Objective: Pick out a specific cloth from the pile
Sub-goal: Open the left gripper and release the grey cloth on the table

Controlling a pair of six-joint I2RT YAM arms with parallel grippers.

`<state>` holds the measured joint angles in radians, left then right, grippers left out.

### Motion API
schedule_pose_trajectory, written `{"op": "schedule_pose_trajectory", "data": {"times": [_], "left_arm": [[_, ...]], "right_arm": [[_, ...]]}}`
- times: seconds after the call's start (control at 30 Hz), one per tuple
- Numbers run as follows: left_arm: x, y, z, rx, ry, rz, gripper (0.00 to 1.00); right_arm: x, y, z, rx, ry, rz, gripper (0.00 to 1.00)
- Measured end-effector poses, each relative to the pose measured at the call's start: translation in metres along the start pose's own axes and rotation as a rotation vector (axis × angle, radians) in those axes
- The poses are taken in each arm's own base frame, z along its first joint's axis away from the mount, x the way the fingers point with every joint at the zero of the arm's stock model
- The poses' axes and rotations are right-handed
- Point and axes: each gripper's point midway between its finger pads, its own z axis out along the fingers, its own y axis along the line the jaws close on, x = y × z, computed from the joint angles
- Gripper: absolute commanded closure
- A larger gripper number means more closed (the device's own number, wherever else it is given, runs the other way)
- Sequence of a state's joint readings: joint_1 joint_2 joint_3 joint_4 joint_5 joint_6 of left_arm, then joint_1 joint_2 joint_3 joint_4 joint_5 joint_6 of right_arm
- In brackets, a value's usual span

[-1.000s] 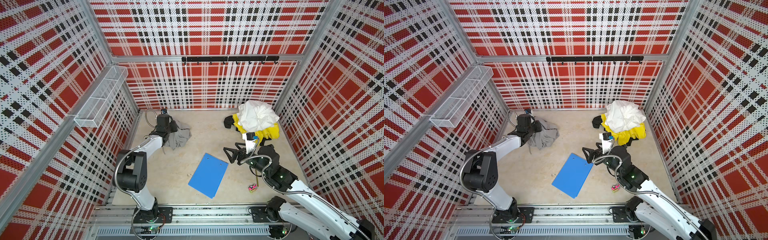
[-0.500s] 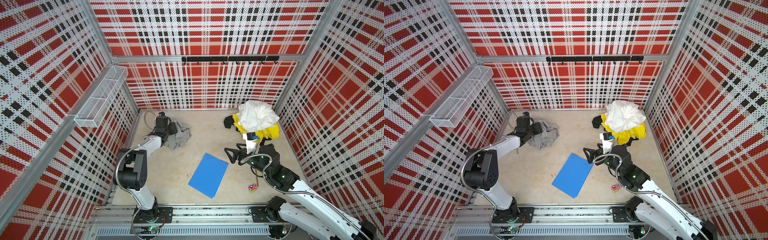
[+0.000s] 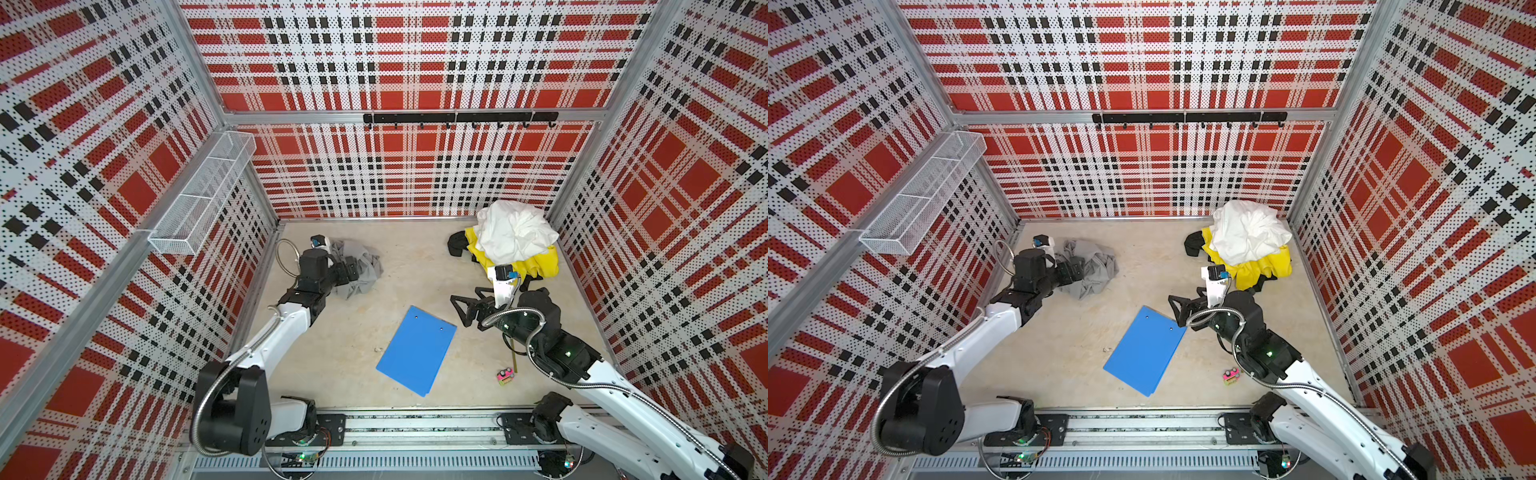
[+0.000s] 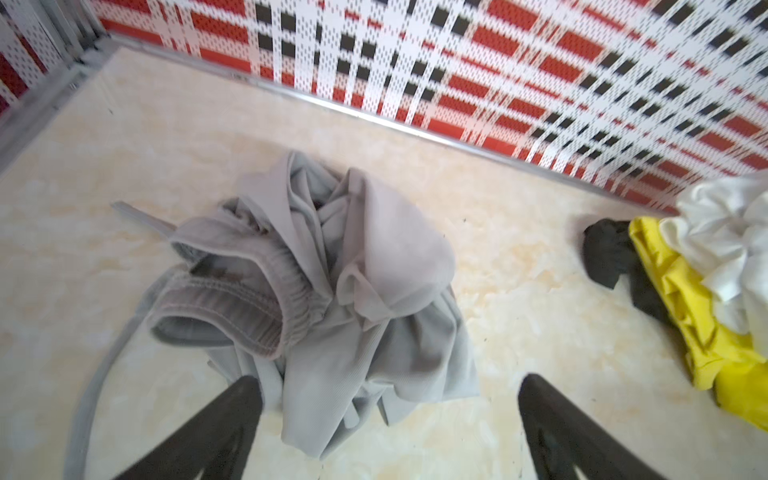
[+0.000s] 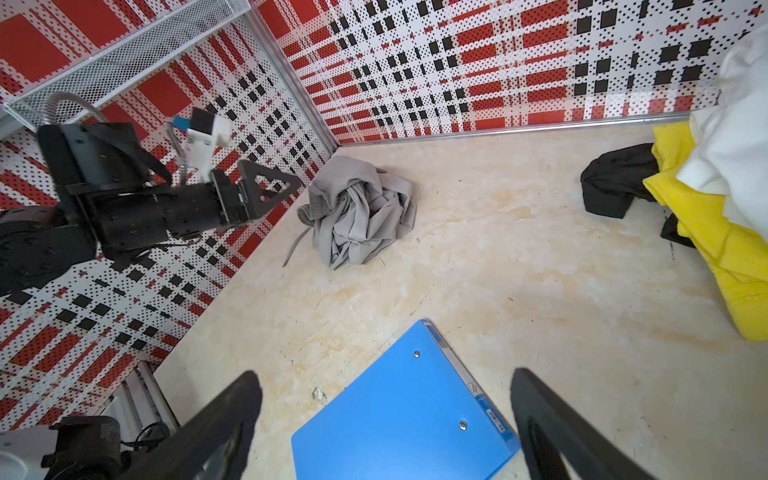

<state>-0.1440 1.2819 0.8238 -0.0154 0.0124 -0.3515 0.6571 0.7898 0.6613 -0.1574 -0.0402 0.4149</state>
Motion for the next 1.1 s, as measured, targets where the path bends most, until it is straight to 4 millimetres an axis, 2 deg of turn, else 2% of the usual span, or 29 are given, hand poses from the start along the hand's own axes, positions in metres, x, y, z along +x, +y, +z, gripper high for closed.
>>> {"op": "schedule_pose_trajectory", "data": {"times": [0.07,0.2,0.3,0.47,0.5,0.63,0.77,0.87,1.1], "left_arm": [[-0.009,0.0,0.002,0.001,-0.014,-0.004,0.01],[-0.024,-0.005,0.031,0.002,0.005,0.009,0.01],[-0.023,-0.003,0.049,-0.007,0.025,0.013,0.0],[-0.011,0.006,0.083,-0.043,0.083,0.028,0.31],[-0.005,0.009,0.09,-0.053,0.099,0.028,0.33],[0.037,0.027,0.109,-0.094,0.202,0.024,0.33],[0.065,0.038,0.121,-0.113,0.274,0.019,0.31],[0.071,0.039,0.123,-0.112,0.289,0.017,0.27],[0.067,0.036,0.12,-0.097,0.274,0.012,0.25]], "right_arm": [[0.001,0.0,0.002,-0.002,0.003,0.002,0.0],[0.0,0.001,0.003,-0.004,0.002,0.008,0.0],[0.0,0.001,0.003,-0.008,0.003,0.017,0.0],[-0.001,0.002,0.002,-0.014,-0.003,0.026,0.0],[-0.001,0.003,0.002,-0.016,-0.005,0.027,0.0],[-0.003,0.004,0.001,-0.024,-0.014,0.026,0.0],[-0.002,0.005,0.003,-0.031,-0.013,0.026,0.0],[-0.001,0.005,0.004,-0.031,-0.008,0.026,0.0],[0.004,0.004,0.003,-0.035,-0.003,0.023,0.0]]}}
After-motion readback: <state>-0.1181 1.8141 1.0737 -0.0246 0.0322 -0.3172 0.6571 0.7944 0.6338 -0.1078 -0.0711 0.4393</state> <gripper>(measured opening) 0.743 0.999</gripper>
